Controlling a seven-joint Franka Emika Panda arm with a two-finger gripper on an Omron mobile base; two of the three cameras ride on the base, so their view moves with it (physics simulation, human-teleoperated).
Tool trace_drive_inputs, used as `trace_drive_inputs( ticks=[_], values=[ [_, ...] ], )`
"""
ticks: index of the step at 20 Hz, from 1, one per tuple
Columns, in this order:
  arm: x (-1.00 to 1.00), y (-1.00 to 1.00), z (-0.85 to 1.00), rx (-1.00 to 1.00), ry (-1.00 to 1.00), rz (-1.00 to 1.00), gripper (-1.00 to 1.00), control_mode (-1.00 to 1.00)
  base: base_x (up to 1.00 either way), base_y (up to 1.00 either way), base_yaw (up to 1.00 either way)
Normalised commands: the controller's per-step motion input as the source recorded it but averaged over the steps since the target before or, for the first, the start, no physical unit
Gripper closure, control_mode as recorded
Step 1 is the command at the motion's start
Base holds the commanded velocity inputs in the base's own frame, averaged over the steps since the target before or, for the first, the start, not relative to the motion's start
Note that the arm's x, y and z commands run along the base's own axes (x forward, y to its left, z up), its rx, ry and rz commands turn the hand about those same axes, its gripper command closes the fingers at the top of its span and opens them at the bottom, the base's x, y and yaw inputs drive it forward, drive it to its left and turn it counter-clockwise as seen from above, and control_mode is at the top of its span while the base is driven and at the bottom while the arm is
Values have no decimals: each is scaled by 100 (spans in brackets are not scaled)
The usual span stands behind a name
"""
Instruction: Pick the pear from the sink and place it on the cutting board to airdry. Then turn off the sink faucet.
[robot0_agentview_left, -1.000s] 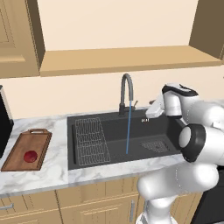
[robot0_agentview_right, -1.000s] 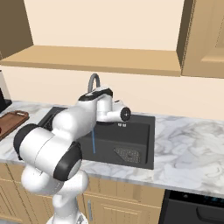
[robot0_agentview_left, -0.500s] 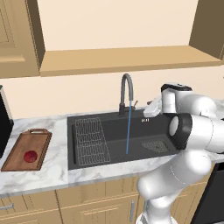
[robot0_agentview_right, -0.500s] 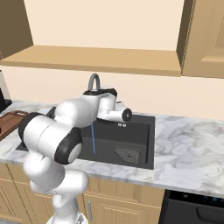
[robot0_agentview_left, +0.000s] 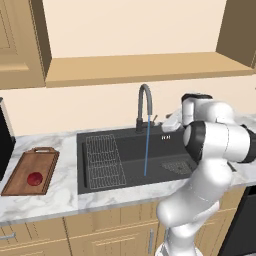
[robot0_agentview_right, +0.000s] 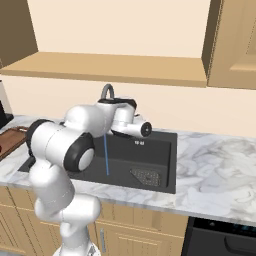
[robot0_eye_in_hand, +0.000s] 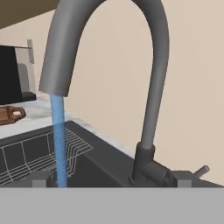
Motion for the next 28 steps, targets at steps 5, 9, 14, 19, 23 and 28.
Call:
trace_drive_inputs(
  ticks=[5, 9, 14, 19, 23, 28],
  values=[
    [33, 0, -8, 2, 2, 0, -100, -100, 0, 0, 0],
    [24, 0, -15, 0, 0, 0, -100, -100, 0, 0, 0],
    [20, 0, -14, 0, 0, 0, -100, -100, 0, 0, 0],
    [22, 0, -15, 1, 0, 0, -100, -100, 0, 0, 0],
    [22, 0, -18, 1, 0, 0, -100, -100, 0, 0, 0],
    [29, 0, -9, 2, 0, 0, -100, -100, 0, 0, 0]
  ],
)
